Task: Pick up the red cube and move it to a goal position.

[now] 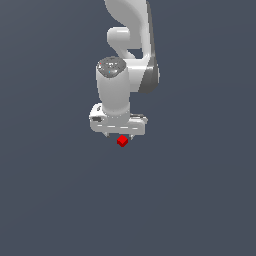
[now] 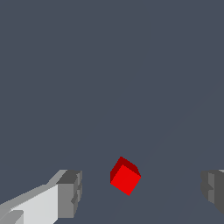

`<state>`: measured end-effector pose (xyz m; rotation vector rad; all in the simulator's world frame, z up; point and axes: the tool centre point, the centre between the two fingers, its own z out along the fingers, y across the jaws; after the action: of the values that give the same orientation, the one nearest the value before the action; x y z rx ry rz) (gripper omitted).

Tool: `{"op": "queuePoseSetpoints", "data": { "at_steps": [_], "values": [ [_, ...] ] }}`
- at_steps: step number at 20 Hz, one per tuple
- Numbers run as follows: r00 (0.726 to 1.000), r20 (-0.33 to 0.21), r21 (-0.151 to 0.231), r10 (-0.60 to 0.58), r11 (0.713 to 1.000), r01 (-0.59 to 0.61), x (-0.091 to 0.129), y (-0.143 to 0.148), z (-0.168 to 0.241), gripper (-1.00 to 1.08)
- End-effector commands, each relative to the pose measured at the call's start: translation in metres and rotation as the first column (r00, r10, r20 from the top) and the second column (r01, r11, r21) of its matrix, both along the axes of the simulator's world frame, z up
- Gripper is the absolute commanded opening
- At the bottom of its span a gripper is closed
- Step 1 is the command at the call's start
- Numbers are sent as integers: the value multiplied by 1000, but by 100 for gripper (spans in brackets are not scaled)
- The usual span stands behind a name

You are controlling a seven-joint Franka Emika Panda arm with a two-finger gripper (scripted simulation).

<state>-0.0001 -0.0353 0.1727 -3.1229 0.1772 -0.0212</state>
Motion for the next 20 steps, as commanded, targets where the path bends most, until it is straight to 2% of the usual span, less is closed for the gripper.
{"op": "queuePoseSetpoints", "data": {
  "at_steps": [1,9,20],
  "values": [
    [1000,-2,-1,-31,1000,31,-4,-1,-8,100],
    [979,-6,-5,-202,979,202,-27,-4,-53,100],
    [887,-11,-13,-462,887,462,-62,0,-125,100]
  ]
}}
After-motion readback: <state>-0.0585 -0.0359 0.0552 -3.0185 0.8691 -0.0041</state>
